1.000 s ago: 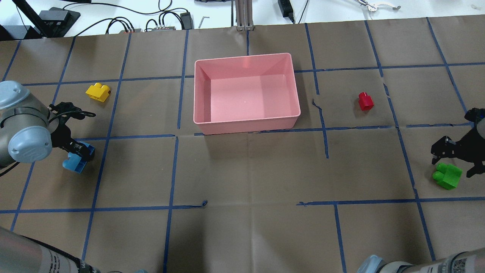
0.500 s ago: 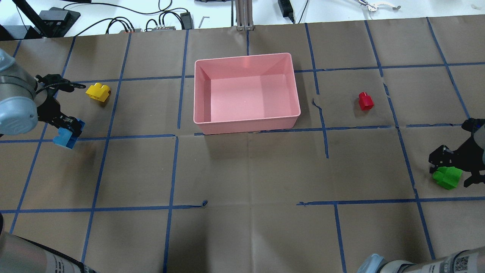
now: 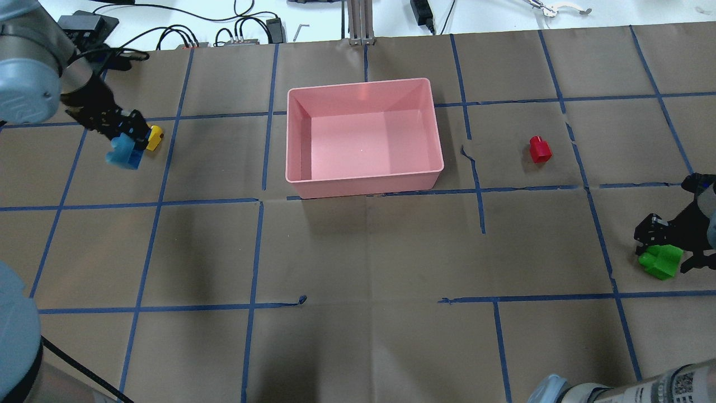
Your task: Put all blocks into box
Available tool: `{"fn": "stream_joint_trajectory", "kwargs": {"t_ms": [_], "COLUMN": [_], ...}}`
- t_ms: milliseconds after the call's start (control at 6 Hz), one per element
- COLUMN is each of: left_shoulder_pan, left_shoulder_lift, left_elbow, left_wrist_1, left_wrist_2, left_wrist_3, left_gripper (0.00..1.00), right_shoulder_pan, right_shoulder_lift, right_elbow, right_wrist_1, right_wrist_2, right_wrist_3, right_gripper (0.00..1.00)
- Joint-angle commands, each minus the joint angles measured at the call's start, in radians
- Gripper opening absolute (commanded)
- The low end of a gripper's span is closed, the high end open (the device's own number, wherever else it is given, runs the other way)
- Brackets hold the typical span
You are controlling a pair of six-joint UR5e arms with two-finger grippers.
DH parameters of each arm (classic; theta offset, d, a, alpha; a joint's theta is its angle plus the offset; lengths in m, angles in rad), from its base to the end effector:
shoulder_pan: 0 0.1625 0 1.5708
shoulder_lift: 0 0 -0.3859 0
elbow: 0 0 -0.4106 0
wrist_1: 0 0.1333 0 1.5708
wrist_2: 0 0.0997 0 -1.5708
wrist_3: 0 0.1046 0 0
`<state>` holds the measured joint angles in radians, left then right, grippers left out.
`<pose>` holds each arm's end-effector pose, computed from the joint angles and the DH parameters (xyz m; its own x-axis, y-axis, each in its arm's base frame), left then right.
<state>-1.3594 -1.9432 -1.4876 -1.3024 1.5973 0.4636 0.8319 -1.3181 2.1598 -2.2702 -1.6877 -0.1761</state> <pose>0.0049 -0.6448 0.2982 -0.9681 0.2500 -0.0144 0.2495 0.9679 0.0305 -0.2162 -0.4171 0.1130 -0.8506 0.5183 0.0888 0.5258 0.8355 0.1599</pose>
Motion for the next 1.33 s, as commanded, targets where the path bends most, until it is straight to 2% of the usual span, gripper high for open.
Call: {"fn": "stream_joint_trajectory", "kwargs": {"t_ms": [0,167,333,500,667,833,1000,1167], "left_shoulder_pan": [-0.229,-0.319,-0.383,-0.433,-0.441,-0.442,-0.429,-0.352], "left_shoulder_lift": [-0.038,-0.118,-0.21,-0.273,-0.302,-0.295,-0.258,-0.231], "left_elbow": [0.065,0.146,0.246,0.278,0.276,0.276,0.265,0.25], "left_wrist_1": [-0.003,-0.003,0.003,0.023,0.07,0.071,0.06,0.057], "left_wrist_2": [-0.002,-0.005,-0.005,-0.003,-0.005,-0.005,0.004,0.003], "left_wrist_3": [-0.072,-0.141,-0.233,-0.309,-0.327,-0.326,-0.303,-0.295], "left_gripper": [0.0,0.0,0.0,0.0,0.11,0.98,0.99,0.99], "right_shoulder_pan": [-0.001,-0.001,-0.001,0.001,0.001,0.01,0.024,0.079], "right_shoulder_lift": [-0.004,-0.006,-0.006,-0.007,-0.018,-0.024,-0.048,-0.073], "right_elbow": [-0.001,-0.003,-0.006,-0.017,-0.064,-0.128,-0.206,-0.309], "right_wrist_1": [0.0,0.001,0.003,0.006,0.02,0.091,0.198,0.33], "right_wrist_2": [0.0,0.0,-0.001,-0.001,0.0,0.008,0.014,0.014], "right_wrist_3": [0.0,0.0,-0.002,-0.002,-0.002,-0.003,-0.011,-0.011], "right_gripper": [0.68,0.55,0.46,0.46,0.48,0.49,0.49,0.49]}}
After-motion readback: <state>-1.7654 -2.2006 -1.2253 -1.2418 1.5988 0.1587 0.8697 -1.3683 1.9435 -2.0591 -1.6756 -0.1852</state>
